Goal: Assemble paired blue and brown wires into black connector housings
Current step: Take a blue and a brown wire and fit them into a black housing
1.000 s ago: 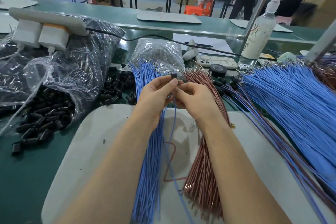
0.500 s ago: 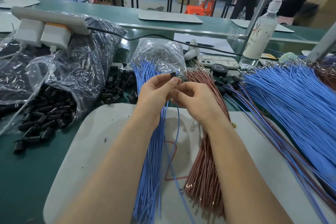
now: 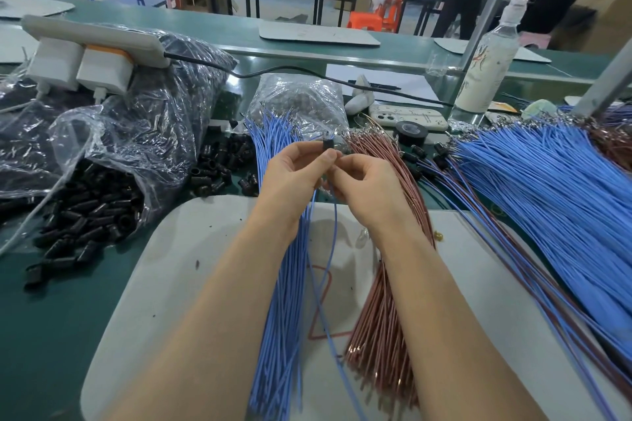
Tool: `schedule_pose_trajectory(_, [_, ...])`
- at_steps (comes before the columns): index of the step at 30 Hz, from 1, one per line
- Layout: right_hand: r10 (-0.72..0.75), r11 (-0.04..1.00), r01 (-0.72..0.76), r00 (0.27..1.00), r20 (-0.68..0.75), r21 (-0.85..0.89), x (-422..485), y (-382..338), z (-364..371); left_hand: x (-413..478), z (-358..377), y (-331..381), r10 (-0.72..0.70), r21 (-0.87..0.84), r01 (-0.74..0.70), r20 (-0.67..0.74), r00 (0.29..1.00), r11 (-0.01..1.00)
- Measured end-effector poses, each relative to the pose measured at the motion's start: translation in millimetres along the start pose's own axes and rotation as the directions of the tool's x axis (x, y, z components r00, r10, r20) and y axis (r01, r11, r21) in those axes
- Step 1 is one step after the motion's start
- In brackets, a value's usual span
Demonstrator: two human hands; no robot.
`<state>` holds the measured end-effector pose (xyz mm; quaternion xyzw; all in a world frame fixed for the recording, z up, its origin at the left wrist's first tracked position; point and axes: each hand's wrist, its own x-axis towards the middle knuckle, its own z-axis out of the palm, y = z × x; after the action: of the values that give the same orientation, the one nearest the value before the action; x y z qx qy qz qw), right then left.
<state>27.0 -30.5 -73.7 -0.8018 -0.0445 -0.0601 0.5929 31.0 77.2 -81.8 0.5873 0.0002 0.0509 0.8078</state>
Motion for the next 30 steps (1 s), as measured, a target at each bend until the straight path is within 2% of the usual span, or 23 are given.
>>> schedule_pose_trajectory(14, [0.019, 0.995, -0.007, 0.993, 0.118, -0.102, -1, -1, 3, 3, -3, 0, 0.026, -0.089, -0.036, -0.115, 0.993, 0.995])
schedule_pose_trajectory(20, [-0.017, 0.961, 0.047, 0.993, 0.114, -0.272, -5, -6, -1, 4, -6, 7, -0.020, -0.141, -0.002, -0.155, 0.988, 0.990])
schedule_pose_trajectory(22, [-0.020, 0.879, -0.002, 0.999, -0.040, -0.478, -3, -3, -13, 4, -10, 11, -0.047, -0.170, 0.015, -0.184, 0.982, 0.985])
schedule_pose_trajectory(24, [0.024, 0.711, -0.162, 0.978, -0.207, -0.684, 2, 0, -28, 4, -13, 12, -0.069, -0.178, 0.035, -0.193, 0.979, 0.983])
schedule_pose_trajectory(26, [0.128, 0.584, -0.276, 0.960, -0.249, -0.764, 4, 3, -34, 3, -14, 13, -0.095, -0.202, 0.055, -0.194, 0.976, 0.978])
schedule_pose_trajectory(30, [0.192, 0.529, -0.300, 0.953, -0.233, -0.794, 7, 8, -26, 3, -13, 14, -0.137, -0.233, 0.091, -0.188, 0.972, 0.968])
